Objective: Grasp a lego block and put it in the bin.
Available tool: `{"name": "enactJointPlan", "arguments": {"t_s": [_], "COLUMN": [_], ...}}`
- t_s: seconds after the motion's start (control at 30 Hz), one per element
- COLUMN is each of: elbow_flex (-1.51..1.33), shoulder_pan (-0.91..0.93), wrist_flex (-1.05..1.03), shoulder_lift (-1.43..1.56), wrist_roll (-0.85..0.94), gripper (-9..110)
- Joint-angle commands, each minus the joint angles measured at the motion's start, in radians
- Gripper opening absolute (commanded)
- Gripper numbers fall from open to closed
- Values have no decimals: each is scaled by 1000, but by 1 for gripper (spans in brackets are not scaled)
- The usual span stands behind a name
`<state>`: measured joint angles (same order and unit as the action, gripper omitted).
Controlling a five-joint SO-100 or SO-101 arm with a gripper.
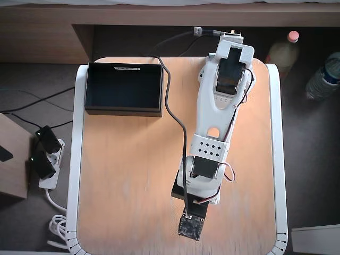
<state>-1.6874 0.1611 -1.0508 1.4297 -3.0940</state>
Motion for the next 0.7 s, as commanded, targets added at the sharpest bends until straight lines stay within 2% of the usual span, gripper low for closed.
{"name": "enactJointPlan", "arguments": {"t_s": [0.0,0.67], "elbow_flex": [135,135], "shoulder_pan": [-28,-32], "wrist_flex": [51,101], "shoulder_lift": [6,-64], "wrist_roll": [2,-29], "gripper": [23,23]}}
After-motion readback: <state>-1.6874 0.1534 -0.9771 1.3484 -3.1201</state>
